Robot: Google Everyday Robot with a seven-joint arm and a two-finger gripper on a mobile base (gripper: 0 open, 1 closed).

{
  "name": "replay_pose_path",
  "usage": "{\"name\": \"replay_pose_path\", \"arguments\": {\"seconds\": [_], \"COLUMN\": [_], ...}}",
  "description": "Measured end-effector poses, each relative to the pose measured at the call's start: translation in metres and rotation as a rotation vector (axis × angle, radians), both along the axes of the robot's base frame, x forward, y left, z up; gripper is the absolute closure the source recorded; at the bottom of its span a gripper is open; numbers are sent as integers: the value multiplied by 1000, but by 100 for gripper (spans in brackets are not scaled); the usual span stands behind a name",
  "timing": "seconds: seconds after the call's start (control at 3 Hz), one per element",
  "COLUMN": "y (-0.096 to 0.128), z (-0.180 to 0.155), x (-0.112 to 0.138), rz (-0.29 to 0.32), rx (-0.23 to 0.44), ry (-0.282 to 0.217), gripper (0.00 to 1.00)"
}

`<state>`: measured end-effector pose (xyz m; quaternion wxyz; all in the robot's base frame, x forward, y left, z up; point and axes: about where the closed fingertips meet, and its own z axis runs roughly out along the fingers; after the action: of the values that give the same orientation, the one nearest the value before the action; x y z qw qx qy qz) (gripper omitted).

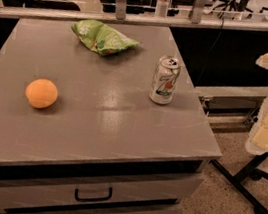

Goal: Move orange near green rice chip bag

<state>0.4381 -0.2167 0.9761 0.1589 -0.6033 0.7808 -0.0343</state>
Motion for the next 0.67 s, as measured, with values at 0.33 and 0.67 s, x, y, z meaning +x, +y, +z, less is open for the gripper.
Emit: {"name": "replay_pose_path", "arguments": {"seconds": [0.33, 0.67], "y": [0, 9], "z": [0, 2], "x": [0, -10], "rz": [0, -66], "rx": [0, 90], "ry": [0, -15], "gripper": [0, 0]}}
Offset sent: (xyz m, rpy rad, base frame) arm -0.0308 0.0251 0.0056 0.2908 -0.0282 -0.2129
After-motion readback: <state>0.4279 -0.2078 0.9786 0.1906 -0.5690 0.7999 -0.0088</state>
